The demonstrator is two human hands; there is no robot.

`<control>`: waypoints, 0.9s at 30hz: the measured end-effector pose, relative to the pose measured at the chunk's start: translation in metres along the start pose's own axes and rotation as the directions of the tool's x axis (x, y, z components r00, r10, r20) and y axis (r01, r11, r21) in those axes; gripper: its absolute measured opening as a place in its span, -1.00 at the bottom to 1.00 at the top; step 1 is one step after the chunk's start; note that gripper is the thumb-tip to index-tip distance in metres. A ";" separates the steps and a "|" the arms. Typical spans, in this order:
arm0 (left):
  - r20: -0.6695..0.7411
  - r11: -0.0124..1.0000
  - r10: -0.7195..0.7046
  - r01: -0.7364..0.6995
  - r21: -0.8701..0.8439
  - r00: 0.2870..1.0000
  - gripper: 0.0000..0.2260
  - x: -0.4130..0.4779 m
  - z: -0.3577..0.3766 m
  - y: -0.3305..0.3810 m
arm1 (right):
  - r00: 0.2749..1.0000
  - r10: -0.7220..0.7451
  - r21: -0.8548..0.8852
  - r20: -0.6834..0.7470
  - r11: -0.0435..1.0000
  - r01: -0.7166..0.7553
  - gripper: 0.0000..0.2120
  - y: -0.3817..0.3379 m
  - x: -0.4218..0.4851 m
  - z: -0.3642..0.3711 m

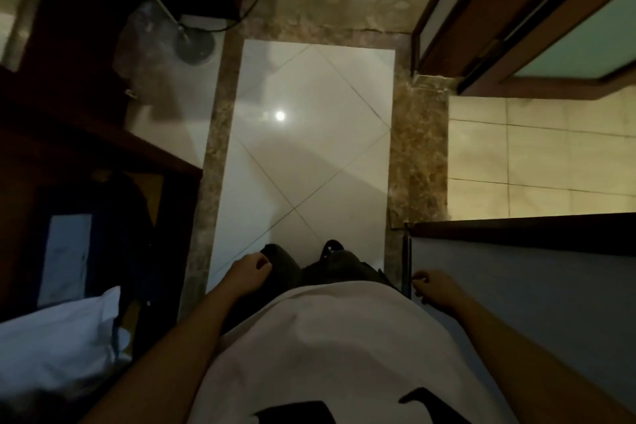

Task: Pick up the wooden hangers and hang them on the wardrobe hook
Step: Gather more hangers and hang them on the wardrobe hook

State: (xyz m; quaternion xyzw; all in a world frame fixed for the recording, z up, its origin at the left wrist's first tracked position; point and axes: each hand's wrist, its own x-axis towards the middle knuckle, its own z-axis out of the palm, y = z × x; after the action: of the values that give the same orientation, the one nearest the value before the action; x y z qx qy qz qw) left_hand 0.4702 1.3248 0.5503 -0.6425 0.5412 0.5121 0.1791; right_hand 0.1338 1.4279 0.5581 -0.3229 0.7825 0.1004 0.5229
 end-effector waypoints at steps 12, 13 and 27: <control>0.027 0.999 0.013 -0.013 0.033 1.000 -0.75 0.078 -0.087 0.088 | 0.999 -0.045 0.116 0.003 0.992 0.045 -0.77 -0.092 0.068 -0.085; 0.030 0.999 0.012 -0.013 0.036 0.999 -0.75 0.086 -0.098 0.094 | 0.998 -0.060 0.119 0.004 0.991 0.059 -0.76 -0.110 0.077 -0.096; -0.008 0.996 0.057 -0.056 0.076 0.998 -0.76 0.199 -0.292 0.208 | 0.919 -0.361 0.199 -0.159 0.900 0.388 -0.77 -0.367 0.166 -0.283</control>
State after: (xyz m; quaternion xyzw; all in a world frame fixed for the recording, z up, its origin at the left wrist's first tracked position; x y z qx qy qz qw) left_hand 0.4009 0.9205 0.5684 -0.6221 0.5792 0.4929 0.1861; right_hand 0.1040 0.9380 0.6007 -0.4109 0.7415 -0.1115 0.5185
